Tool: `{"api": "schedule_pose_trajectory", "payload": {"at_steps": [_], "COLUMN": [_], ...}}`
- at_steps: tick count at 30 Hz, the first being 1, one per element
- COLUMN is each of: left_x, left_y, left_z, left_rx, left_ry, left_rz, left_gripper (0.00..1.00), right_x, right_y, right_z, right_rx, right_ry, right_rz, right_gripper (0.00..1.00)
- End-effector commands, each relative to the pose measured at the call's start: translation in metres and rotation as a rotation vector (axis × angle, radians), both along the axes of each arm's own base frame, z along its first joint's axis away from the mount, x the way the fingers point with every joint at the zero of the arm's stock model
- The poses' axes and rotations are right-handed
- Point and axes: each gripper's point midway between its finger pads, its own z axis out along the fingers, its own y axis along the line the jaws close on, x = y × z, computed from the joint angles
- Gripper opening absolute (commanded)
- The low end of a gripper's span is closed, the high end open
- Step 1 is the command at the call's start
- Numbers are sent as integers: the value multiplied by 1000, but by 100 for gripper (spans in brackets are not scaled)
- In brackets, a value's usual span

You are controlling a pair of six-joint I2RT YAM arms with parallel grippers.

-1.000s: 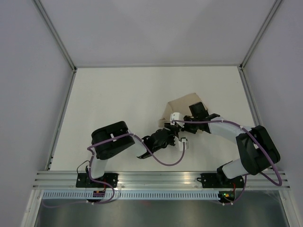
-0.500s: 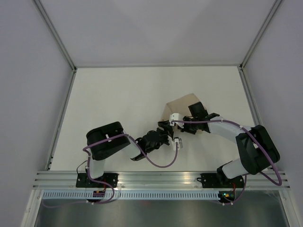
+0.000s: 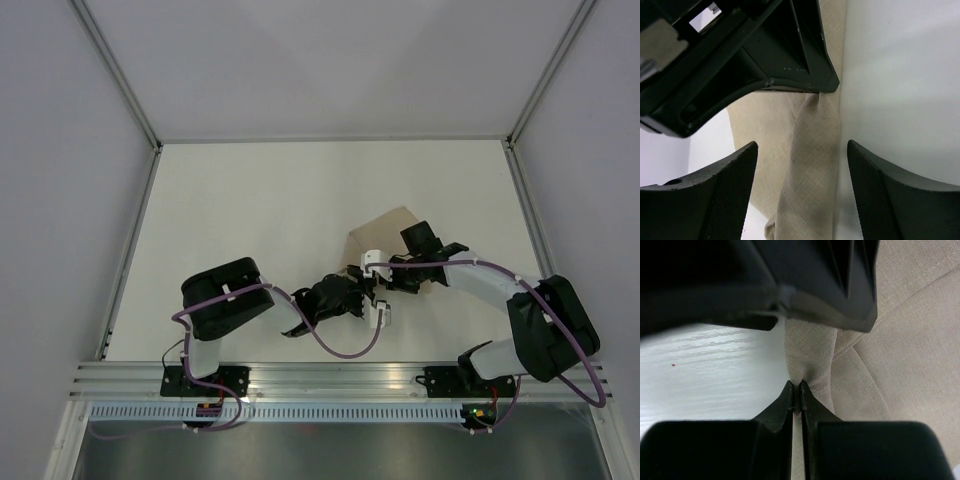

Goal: Fold the napkin, place the utensils inside, and roll it up
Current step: Roll the napkin with the utensil

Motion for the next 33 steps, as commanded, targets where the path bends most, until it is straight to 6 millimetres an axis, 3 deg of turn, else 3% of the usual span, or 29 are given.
{"api": "schedule_pose_trajectory", "payload": {"at_steps": [1, 6, 8, 15, 25, 30, 33], "left_x": [-13, -17, -20, -24, -31, -33, -35], "left_y": [-17, -19, -17, -20, -20, -20, -18], "left_z": [4, -4, -10, -17, -30, -33, -37], "left_rx": [-8, 13, 34, 88, 197, 216, 221], "left_ry": [43, 74, 84, 139, 265, 300, 324], "left_rz": [-81, -95, -98, -111, -106, -103, -98], "left_gripper": [77, 67, 58, 50, 29, 18, 10], "right_x": [-26, -28, -28, -25, -24, -23, -21], "right_y": [2, -1, -2, 0, 1, 1, 1], "right_z": [-3, -7, -8, -6, -4, -3, 1], "right_rx": [21, 9, 9, 15, 26, 25, 27], "right_ry": [80, 78, 79, 81, 98, 108, 107], "right_rz": [50, 47, 46, 23, -16, -42, -56], "right_gripper": [2, 2, 2, 1, 1, 9, 22]}}
